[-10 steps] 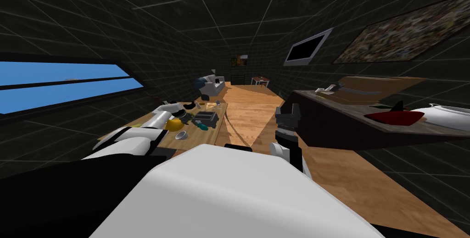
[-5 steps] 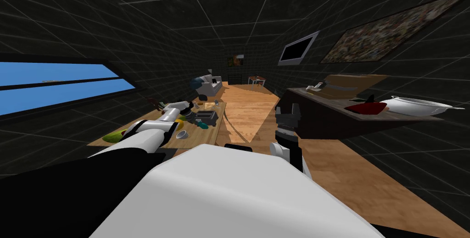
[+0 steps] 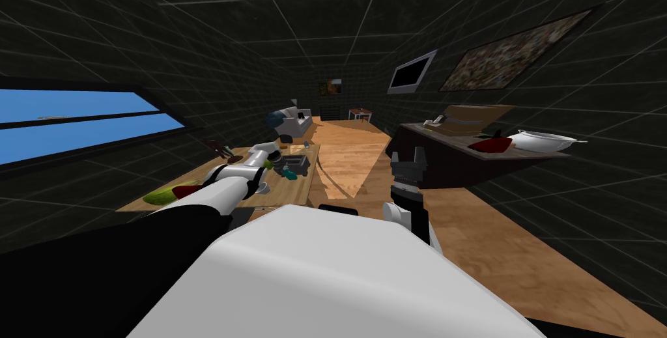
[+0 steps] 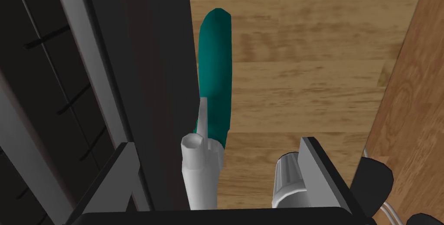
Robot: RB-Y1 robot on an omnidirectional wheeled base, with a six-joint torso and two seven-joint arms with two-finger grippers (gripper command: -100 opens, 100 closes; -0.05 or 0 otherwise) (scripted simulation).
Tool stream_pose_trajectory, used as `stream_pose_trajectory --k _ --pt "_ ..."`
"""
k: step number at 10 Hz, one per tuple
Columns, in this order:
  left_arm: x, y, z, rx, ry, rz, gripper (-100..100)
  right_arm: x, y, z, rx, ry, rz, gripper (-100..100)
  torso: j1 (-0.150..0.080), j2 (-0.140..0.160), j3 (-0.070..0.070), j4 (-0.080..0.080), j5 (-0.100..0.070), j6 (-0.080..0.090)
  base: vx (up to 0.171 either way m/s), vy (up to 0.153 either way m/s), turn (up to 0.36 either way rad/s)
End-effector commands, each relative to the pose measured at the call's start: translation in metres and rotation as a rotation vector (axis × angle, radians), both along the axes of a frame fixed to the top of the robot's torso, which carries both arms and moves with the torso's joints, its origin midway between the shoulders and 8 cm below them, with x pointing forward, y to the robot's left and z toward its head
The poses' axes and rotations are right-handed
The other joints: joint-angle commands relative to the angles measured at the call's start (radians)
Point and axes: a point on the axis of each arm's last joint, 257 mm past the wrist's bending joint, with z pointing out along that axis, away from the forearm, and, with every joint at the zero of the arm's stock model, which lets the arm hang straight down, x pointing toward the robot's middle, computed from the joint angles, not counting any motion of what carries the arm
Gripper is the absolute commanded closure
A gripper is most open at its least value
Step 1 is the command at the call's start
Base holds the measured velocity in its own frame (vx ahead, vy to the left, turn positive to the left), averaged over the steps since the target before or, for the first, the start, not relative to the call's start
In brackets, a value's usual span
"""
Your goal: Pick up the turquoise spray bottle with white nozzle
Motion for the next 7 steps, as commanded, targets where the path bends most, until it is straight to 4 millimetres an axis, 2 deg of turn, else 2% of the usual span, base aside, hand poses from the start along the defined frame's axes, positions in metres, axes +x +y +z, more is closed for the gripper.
stream_pose_trajectory --k 1,3,4,7 --pt "0.0078 -0.0025 0.0056 0.009 0.002 -0.009 -100 0.0000 0.0000 0.0000 0.000 0.000 0.000 0 0.000 0.000 0.000 0.000 0.000 0.000 -0.027 -0.009 0.013" --pt "0.0089 -0.0042 0.0065 0.003 0.001 -0.006 -100 0.0000 0.0000 0.0000 0.000 0.000 0.000 0 -0.001 -0.006 -0.004 -0.001 0.000 0.000 0.002 -0.005 0.004" --pt "0.0094 -0.0043 0.0068 0.003 0.000 -0.006 100 0.0000 0.0000 0.0000 0.000 0.000 0.000 0 -0.001 -0.007 -0.004 -0.002 0.000 0.000 0.000 0.000 0.000" --pt "0.0095 -0.0043 0.0070 0.003 0.000 -0.006 100 0.0000 0.0000 0.0000 0.000 0.000 0.000 0 0.001 -0.007 -0.004 -0.002 0.001 0.000 0.000 0.000 0.000"
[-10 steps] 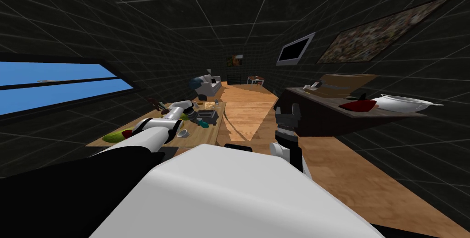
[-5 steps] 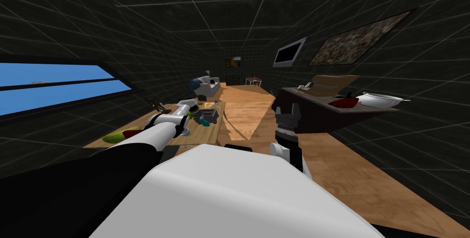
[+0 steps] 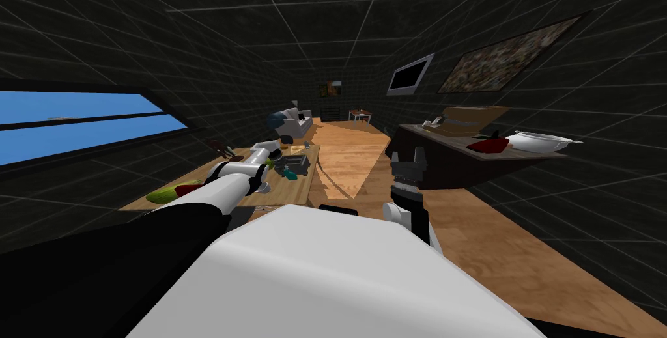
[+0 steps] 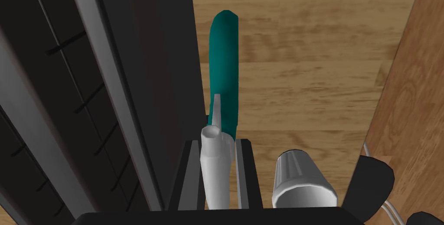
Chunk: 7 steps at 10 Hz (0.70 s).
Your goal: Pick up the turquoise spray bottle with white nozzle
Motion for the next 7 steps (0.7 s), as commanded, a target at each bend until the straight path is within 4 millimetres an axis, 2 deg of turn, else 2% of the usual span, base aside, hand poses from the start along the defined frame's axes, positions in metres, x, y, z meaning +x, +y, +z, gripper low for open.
stream_pose_trajectory --k 1,2,3,4,5,6,7 --pt "0.000 0.000 0.000 0.000 0.000 0.000 100 0.000 0.000 0.000 0.000 0.000 0.000 0 0.000 0.000 0.000 0.000 0.000 0.000 0.000 0.000 0.000" --pt "0.000 0.000 0.000 0.000 0.000 0.000 0 0.000 0.000 0.000 0.000 0.000 0.000 0 0.000 0.000 0.000 0.000 0.000 0.000 0.000 0.000 0.000" --pt "0.000 0.029 0.008 0.041 -0.057 0.020 100 0.000 0.000 0.000 0.000 0.000 0.000 0 0.000 0.000 0.000 0.000 0.000 0.000 0.155 -0.042 0.220" --pt "-0.004 0.040 0.014 0.048 -0.072 0.028 100 0.000 0.000 0.000 0.000 0.000 0.000 0 0.000 -0.007 -0.003 0.000 -0.002 -0.003 0.188 -0.045 0.168" --pt "-0.014 0.040 0.005 0.036 -0.062 0.032 100 0.000 0.000 0.000 0.000 0.000 0.000 0 -0.001 -0.010 -0.005 -0.001 -0.001 -0.001 0.100 -0.002 -0.005" --pt "-0.011 0.066 0.020 0.086 -0.115 0.045 100 0.000 0.000 0.000 0.000 0.000 0.000 0 0.001 -0.008 -0.005 -0.002 0.001 0.000 0.172 -0.001 0.167" --pt "-0.018 0.074 0.022 0.087 -0.120 0.054 100 0.000 0.000 0.000 0.000 0.000 0.000 0 0.003 -0.011 -0.006 -0.001 -0.001 -0.002 0.172 -0.027 0.153"
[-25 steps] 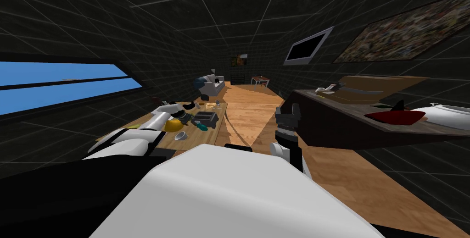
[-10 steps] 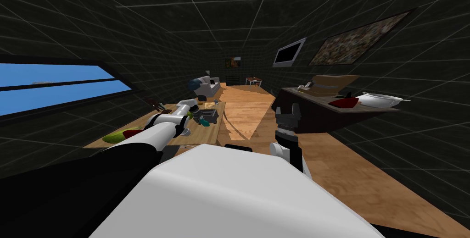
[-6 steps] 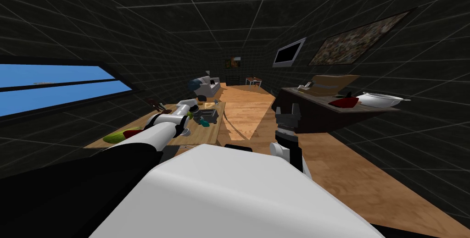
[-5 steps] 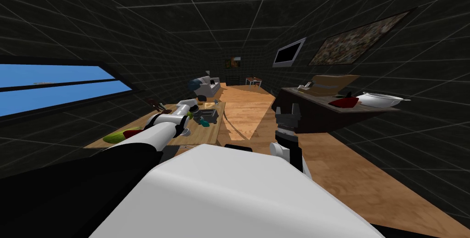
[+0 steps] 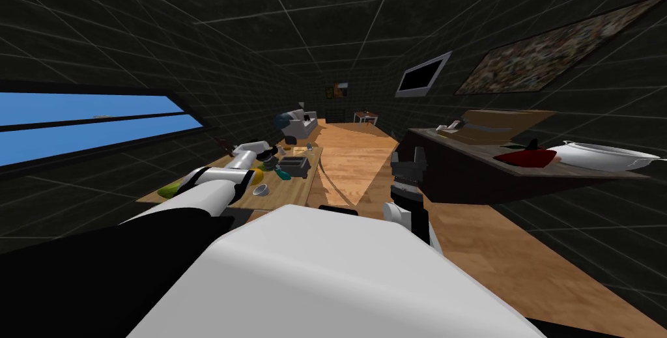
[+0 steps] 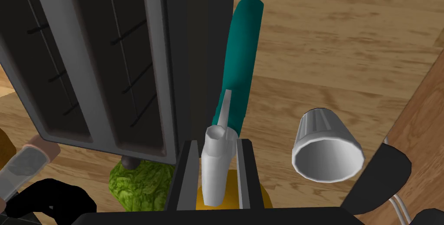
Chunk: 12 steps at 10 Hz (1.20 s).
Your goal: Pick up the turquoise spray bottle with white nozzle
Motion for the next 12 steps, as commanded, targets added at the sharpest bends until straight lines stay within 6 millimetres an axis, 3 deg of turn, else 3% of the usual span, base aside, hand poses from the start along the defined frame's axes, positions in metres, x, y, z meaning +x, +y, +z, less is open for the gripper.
stream_pose_trajectory --k 1,3,4,7,8,9,11,12 --pt "-0.005 0.007 0.003 -0.001 -0.021 0.004 100 0.000 0.000 0.000 0.000 0.000 0.000 0 0.000 0.000 0.000 0.000 0.000 0.000 0.074 -0.020 0.020" --pt "-0.016 0.008 -0.007 0.002 -0.007 -0.010 100 0.000 0.000 0.000 0.000 0.000 0.000 0 0.000 0.008 0.004 0.001 0.001 0.002 -0.006 -0.002 -0.025" --pt "-0.013 0.028 0.009 0.043 -0.057 -0.002 100 0.000 0.000 0.000 0.000 0.000 0.000 0 0.000 0.011 0.006 0.002 0.001 0.001 0.119 -0.008 0.250" --pt "-0.033 0.034 0.003 0.045 -0.045 -0.023 100 0.000 0.000 0.000 0.000 0.000 0.000 0 -0.003 0.005 0.003 0.002 0.000 0.003 0.092 -0.031 0.041" --pt "-0.032 0.051 0.019 0.086 -0.087 -0.021 100 0.000 0.000 0.000 0.000 0.000 0.000 0 -0.001 0.008 0.004 0.002 0.001 0.004 0.116 -0.036 0.181" --pt "-0.038 0.055 0.025 0.097 -0.087 -0.038 100 0.000 0.000 0.000 0.000 0.000 0.000 0 -0.002 0.004 0.003 0.002 -0.001 0.001 0.165 -0.044 0.182" --pt "-0.050 0.050 0.014 0.081 -0.069 -0.054 100 0.000 0.000 0.000 0.000 0.000 0.000 0 -0.002 0.003 0.002 0.001 0.001 0.005 0.055 -0.008 -0.006" --pt "-0.046 0.061 0.031 0.122 -0.106 -0.072 100 0.000 0.000 0.000 0.000 0.000 0.000 0 0.000 0.005 0.003 0.001 0.002 0.006 0.125 -0.030 0.233"
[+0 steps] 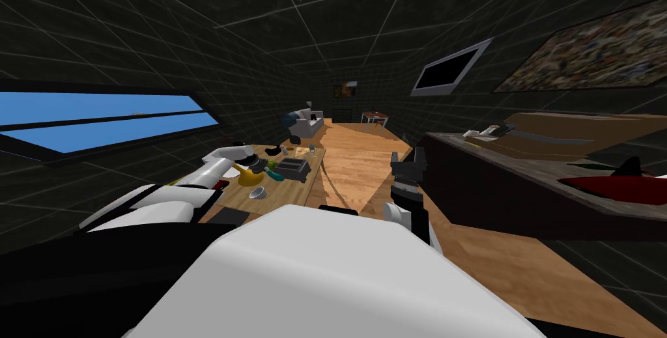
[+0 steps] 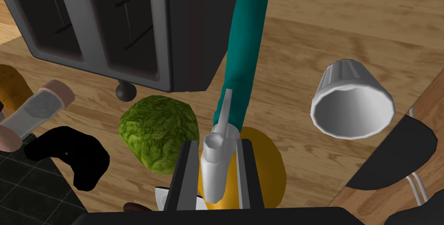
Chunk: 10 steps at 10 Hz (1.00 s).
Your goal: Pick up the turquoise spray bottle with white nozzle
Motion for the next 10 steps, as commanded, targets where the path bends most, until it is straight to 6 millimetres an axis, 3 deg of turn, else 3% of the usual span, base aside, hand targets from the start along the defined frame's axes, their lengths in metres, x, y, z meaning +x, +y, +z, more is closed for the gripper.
stream_pose_trajectory --k 1,4,6,8,10 --pt "-0.003 0.008 0.014 0.026 -0.021 -0.023 100 0.000 0.000 0.000 0.000 0.000 0.000 0 0.000 0.000 0.000 0.000 0.000 0.000 0.175 -0.058 0.144" --pt "-0.021 0.002 0.000 0.006 0.011 -0.036 100 0.000 0.000 0.000 0.000 0.000 0.000 0 0.000 0.003 0.001 0.000 0.003 0.005 0.021 -0.013 -0.025" --pt "-0.024 0.006 0.016 0.035 -0.005 -0.074 100 0.000 0.000 0.000 0.000 0.000 0.000 0 -0.001 0.000 0.000 0.000 0.000 0.002 0.128 -0.045 0.211" --pt "-0.037 -0.002 0.005 0.015 0.022 -0.092 100 0.000 0.000 0.000 0.000 0.000 0.000 0 -0.002 -0.002 -0.001 -0.001 0.001 0.007 0.061 -0.012 -0.038" --pt "-0.038 -0.004 0.019 0.035 0.011 -0.133 100 0.000 0.000 0.000 0.000 0.000 0.000 0 -0.002 -0.002 -0.001 0.000 0.000 0.003 0.144 -0.050 0.201"
